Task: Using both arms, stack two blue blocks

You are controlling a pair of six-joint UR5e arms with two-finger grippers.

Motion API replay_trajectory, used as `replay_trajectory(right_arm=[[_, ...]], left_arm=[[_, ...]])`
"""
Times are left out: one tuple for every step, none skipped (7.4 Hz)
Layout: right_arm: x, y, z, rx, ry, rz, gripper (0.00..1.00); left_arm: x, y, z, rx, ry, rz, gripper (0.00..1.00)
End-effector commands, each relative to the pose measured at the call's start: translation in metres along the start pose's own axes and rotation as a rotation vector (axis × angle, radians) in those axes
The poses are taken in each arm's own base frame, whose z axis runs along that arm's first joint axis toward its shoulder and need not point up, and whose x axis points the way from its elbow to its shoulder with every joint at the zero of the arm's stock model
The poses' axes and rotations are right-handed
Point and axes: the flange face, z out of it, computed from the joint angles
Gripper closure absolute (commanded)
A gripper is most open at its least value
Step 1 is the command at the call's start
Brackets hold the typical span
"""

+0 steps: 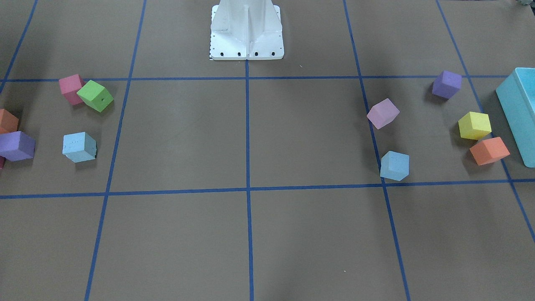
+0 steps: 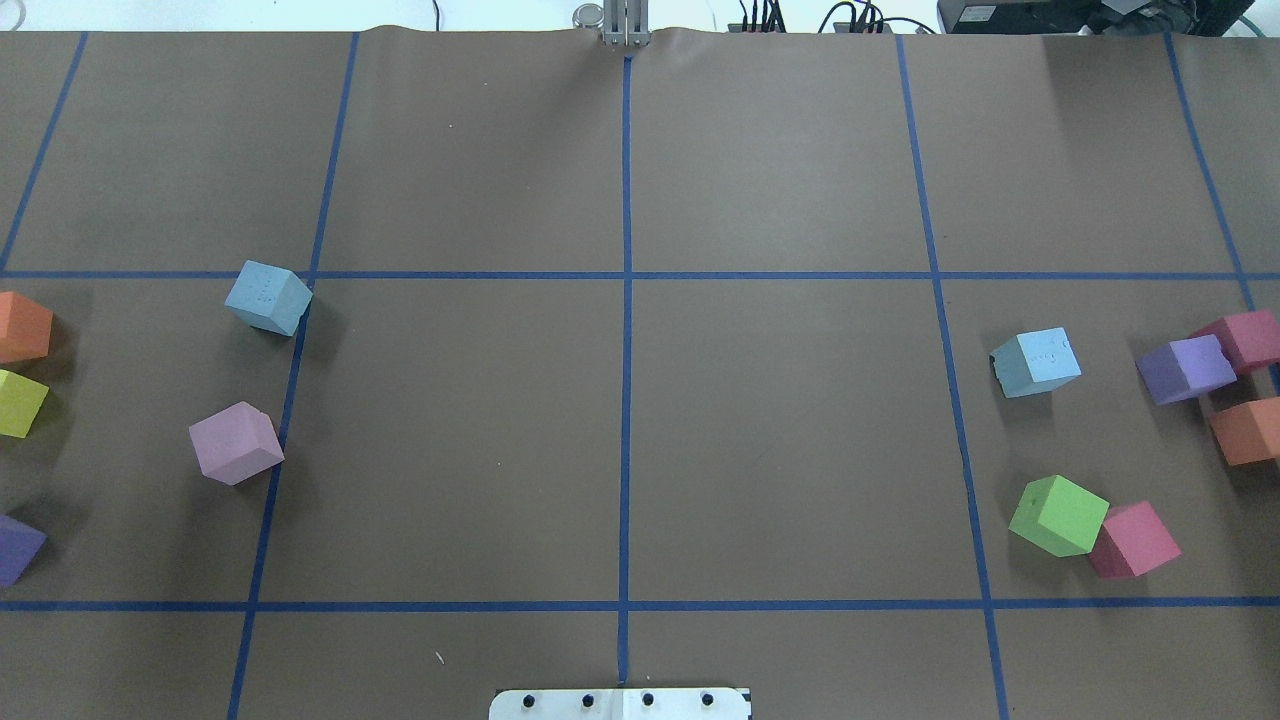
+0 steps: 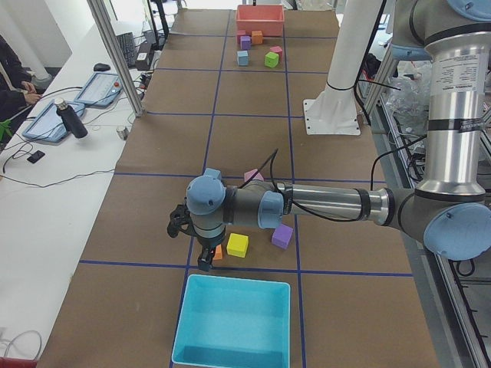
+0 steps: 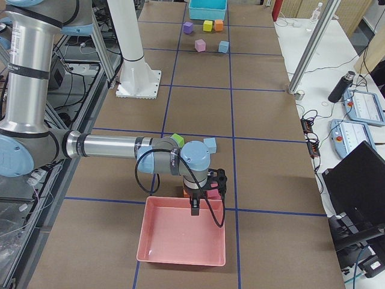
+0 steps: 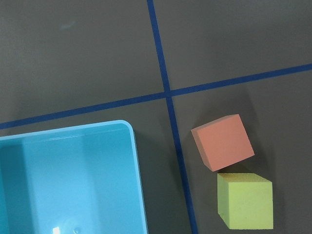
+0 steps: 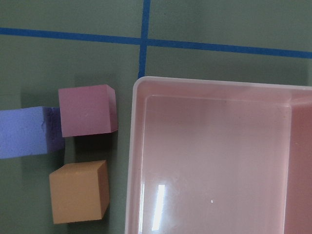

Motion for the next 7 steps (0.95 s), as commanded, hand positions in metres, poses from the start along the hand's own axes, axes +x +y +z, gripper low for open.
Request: replay_trajectory(right_arm=[[-0.013,-0.015,-0.014,0.031,0.004,-0.032,0.0],[-0.031,-0.033,-0.025,0.056,0.0,-0.048,0.0],[-0.067,-0.056,-0.028,0.06,-0.021,-0.002,0.0],[-0.121,-0.076,-0.025,0.052,-0.04,0.025,0.0],[-0.174,-0.094,-0.02,0.041,-0.062,0.059,0.0],[-0.231,-0.102,-0.009,0.014,-0.082,0.079,0.0],[-0.279,-0.109,0.001,-0.007,-0.095,0.093,0.0]], left_arm=[[0.018,-0.02,-0.021,0.044,-0.013,0.053,0.02],[0.02,-0.024,-0.022,0.047,-0.013,0.051,0.02],[0.019,-0.025,-0.02,0.044,-0.013,0.048,0.02],[0.019,-0.026,-0.02,0.043,-0.011,0.045,0.02],[0.019,-0.025,-0.019,0.042,-0.007,0.042,0.02],[0.018,-0.024,-0.018,0.041,-0.006,0.043,0.02],[0.018,-0.024,-0.018,0.041,-0.006,0.043,0.02]])
